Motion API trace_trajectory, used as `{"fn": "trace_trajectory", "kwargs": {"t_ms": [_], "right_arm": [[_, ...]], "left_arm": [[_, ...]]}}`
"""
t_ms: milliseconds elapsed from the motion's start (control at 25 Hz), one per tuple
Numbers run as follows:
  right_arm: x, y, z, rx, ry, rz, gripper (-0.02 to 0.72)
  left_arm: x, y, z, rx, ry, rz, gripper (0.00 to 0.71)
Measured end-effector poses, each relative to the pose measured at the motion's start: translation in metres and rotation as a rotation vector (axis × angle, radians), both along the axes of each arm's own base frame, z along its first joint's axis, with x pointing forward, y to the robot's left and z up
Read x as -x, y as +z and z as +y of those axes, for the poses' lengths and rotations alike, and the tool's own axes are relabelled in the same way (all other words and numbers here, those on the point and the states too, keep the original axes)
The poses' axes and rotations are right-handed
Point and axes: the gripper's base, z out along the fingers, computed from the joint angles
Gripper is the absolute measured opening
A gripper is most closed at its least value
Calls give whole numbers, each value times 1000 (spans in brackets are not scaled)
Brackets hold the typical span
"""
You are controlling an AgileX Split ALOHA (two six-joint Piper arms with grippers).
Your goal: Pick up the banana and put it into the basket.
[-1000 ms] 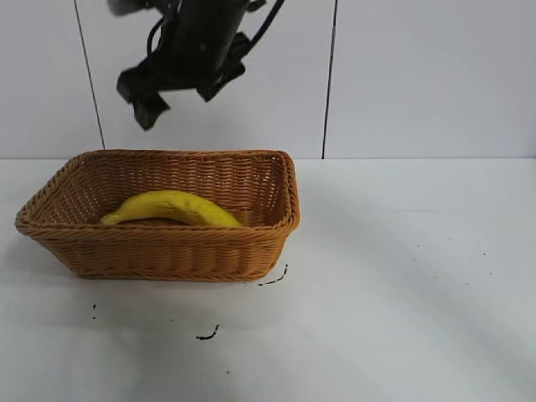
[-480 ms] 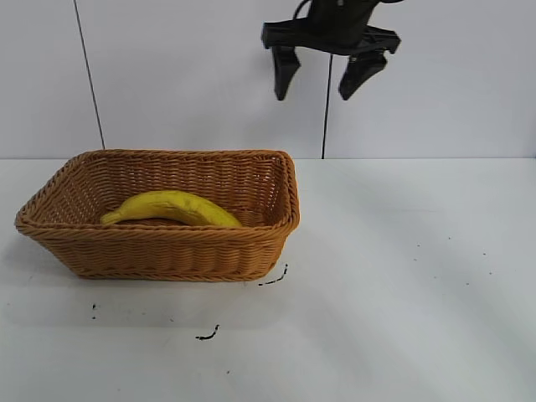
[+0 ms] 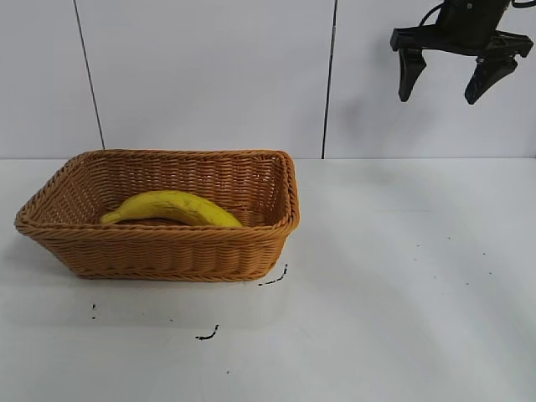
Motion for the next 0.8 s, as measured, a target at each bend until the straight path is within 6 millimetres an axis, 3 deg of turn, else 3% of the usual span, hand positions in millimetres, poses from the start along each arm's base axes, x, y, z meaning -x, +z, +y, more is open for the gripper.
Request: {"fn": "trace_trajectory", "kwargs": {"t_ms": [200,360,480,800], "right_arm": [[21,-1,-1,-11,5,70,638],[60,7,-2,-9,5,141,638],[100,14,-2,-10,5,197,638],[232,29,-6,-9,5,267,638]], "left_arm": [[0,0,0,1,0,0,690],[0,0,0,1,0,0,690],[0,0,0,1,0,0,690],[0,0,0,1,0,0,690]]}}
